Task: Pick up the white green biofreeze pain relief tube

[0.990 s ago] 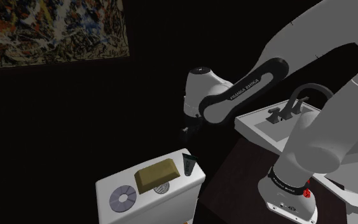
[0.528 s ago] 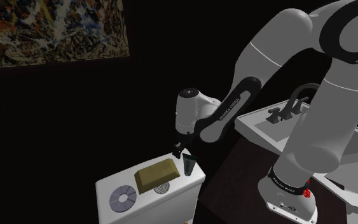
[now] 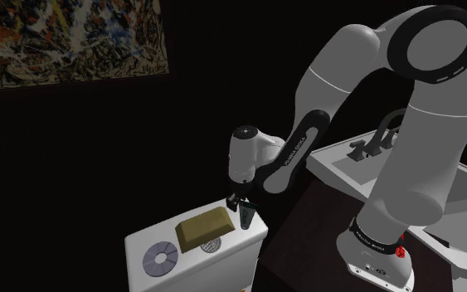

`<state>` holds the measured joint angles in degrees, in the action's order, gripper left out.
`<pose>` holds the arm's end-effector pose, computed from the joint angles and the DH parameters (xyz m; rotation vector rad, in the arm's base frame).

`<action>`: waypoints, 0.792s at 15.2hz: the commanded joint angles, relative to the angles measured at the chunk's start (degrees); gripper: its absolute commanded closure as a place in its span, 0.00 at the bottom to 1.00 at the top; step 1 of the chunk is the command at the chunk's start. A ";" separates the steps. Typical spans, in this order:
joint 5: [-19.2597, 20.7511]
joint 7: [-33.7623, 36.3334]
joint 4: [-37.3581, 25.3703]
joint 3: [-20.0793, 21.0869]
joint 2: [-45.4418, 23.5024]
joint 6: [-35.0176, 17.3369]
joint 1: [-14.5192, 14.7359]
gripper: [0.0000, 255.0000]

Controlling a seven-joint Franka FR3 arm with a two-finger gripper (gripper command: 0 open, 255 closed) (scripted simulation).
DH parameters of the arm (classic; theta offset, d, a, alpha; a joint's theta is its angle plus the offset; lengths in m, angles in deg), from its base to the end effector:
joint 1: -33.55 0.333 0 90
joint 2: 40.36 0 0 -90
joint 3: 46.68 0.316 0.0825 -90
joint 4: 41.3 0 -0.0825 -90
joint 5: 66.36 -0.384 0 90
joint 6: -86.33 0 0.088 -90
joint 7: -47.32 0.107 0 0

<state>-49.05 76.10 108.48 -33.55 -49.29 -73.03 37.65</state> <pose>0.4103 0.1448 0.2001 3.0787 0.1192 0.0726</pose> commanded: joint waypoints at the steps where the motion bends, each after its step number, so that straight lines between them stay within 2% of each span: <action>1: 0.27 0.22 -0.12 -0.10 -0.28 -0.15 0.07 1.00; 9: 0.14 0.11 0.05 -0.05 -0.08 -0.14 0.01 1.00; 12: -2.87 -2.25 0.38 1.17 2.75 2.15 -0.60 1.00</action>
<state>-50.97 74.74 108.81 -32.68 -47.38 -71.60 37.32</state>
